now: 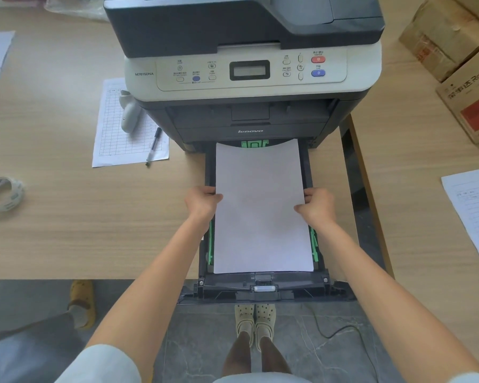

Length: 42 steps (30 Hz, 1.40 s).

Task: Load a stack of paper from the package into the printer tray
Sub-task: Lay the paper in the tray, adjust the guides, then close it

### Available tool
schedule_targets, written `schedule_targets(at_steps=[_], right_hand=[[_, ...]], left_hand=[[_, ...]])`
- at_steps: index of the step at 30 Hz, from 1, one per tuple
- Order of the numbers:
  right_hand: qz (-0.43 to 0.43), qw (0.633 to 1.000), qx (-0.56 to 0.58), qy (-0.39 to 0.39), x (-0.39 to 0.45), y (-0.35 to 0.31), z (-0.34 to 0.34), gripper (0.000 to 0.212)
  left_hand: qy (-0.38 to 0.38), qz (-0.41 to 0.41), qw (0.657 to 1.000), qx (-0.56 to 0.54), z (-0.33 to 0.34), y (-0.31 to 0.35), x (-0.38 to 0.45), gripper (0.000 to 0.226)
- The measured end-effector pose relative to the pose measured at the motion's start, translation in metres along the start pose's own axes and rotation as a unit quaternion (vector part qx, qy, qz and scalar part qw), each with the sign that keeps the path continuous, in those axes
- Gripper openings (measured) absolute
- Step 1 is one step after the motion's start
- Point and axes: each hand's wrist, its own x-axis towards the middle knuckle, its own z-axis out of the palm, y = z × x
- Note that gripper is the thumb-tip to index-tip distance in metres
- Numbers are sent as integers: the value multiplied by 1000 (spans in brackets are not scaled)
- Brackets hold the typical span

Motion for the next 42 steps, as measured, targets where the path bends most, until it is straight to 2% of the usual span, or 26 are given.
schedule_targets(at_steps=[5,13,18,25,35,38,42], right_hand=[[-11,1000,-27,0,-1,1,0,24],[-6,998,-57,13,2,1,3,26],[-18,994,-70,86,-6,4,-15,36],[-37,991,-79,101,-19,25,-34,28],[-41,994,-69,68,-46,58,-31,24],[-55,993,-93,56,-55,66,-23,26],[-73,985,-151,43,-63,72,-9,27]], left_hand=[[2,2,1000,-3,-3,-4,5,29],[7,2,1000,1,-4,-3,6,30],[-11,10,998,-55,-24,-4,3,27],[-29,56,998,1,-36,-15,-12,28],[6,80,989,122,-36,-55,-44,21],[20,128,971,201,-32,-64,-54,24],[33,131,964,230,-26,-68,-64,30]])
